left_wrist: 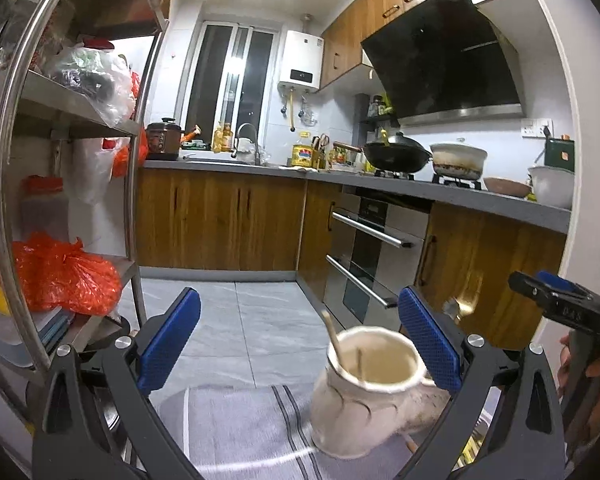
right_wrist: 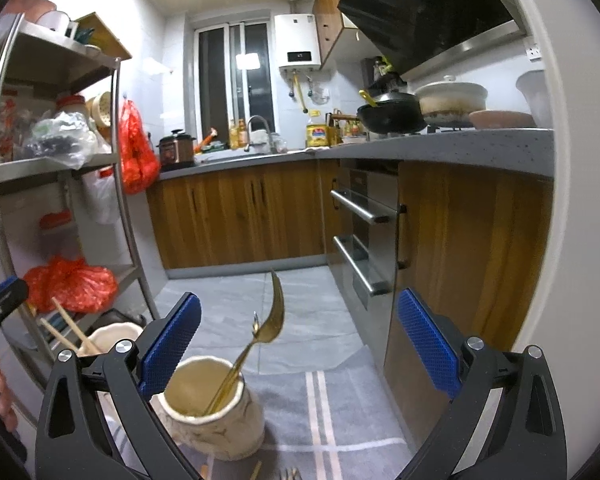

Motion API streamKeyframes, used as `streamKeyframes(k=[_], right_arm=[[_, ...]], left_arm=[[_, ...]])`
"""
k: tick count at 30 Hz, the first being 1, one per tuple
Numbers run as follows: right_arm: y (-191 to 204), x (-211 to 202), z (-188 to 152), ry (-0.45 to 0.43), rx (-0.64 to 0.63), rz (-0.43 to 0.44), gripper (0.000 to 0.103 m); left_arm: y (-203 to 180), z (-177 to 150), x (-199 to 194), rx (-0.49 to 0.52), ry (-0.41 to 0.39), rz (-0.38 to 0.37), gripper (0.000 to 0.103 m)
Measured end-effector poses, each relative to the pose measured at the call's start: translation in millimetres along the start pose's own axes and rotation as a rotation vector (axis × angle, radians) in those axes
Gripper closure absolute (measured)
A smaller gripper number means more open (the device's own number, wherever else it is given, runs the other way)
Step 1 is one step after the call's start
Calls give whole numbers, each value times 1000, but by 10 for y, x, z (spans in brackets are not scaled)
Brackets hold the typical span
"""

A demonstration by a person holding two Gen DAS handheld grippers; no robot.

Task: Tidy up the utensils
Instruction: 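Reach the right tool down to the silver fork on the cloth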

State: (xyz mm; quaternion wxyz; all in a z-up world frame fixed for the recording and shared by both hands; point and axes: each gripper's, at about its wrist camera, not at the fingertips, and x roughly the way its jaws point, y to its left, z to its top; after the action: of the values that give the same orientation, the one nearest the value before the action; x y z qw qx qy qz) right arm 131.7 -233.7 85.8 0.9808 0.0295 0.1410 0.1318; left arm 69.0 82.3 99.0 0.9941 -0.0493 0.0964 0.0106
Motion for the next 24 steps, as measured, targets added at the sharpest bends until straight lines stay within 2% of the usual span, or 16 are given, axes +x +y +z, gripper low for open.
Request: streamKeyframes(k=[9, 20, 24], right_arm=[[-138, -194, -257, 79, -14, 5, 5], [-133, -191, -748, 285, -66, 5, 5], [-106, -150, -896, 359, -99, 19, 5]], left_arm=[[-306, -312, -175, 21, 115, -69, 5], [-633, -768, -174, 25, 283, -102, 6], [-719, -869, -152, 55, 306, -104, 5]])
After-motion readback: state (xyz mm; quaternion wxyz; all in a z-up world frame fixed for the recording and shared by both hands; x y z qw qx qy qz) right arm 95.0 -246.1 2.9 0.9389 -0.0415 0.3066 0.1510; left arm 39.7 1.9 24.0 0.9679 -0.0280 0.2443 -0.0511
